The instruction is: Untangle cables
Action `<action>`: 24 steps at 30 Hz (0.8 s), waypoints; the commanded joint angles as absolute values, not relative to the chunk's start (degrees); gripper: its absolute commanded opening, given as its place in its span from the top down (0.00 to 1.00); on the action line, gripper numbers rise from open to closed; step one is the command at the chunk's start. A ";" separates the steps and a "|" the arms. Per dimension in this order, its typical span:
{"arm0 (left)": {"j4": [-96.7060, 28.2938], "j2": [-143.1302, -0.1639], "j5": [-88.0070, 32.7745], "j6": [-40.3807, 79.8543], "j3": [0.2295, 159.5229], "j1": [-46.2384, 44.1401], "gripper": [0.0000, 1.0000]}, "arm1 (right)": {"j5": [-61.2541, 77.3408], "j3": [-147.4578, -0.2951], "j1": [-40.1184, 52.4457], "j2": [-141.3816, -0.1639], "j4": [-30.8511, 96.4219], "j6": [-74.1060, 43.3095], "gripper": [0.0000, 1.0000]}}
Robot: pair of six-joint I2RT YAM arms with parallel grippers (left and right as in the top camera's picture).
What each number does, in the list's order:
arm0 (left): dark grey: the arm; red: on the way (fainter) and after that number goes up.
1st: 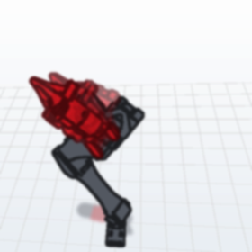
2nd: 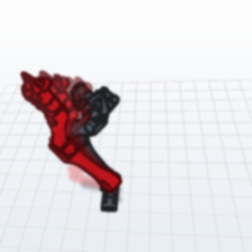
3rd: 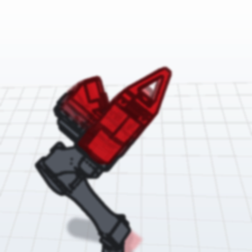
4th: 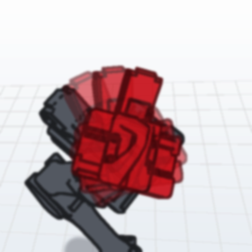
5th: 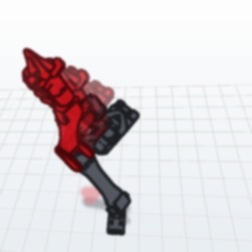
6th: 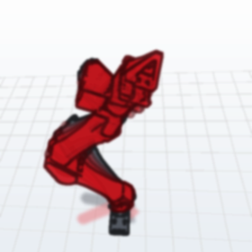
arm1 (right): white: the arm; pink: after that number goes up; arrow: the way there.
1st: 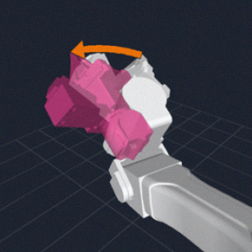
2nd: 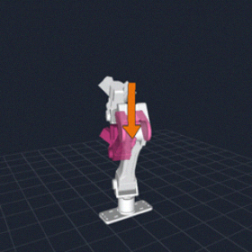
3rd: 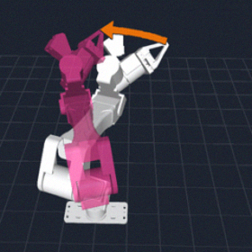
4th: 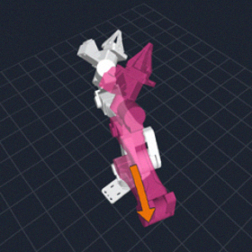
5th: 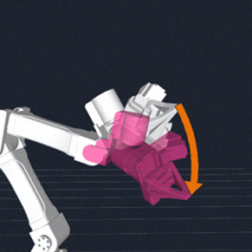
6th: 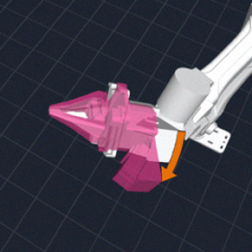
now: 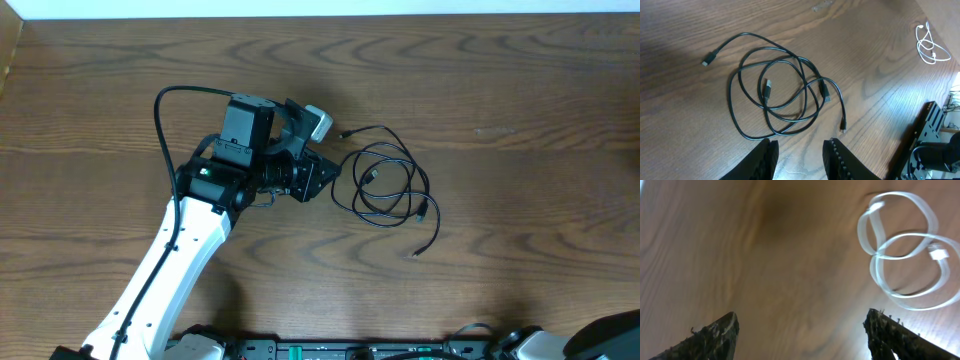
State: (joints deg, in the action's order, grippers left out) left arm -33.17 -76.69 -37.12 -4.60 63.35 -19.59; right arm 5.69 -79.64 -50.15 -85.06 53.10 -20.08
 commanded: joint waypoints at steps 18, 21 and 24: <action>-38.35 -75.64 -32.27 -2.07 63.22 -19.31 0.64 | 7.25 -79.46 -7.09 -71.42 61.98 -4.99 0.21; -38.35 -75.64 -32.25 -1.19 63.22 -19.31 0.64 | 7.53 -79.42 -1.76 -71.77 62.46 -4.38 0.17; -38.30 -75.64 -32.25 -0.08 63.22 -19.31 0.64 | 8.32 -79.35 3.75 -72.90 63.35 -2.02 0.16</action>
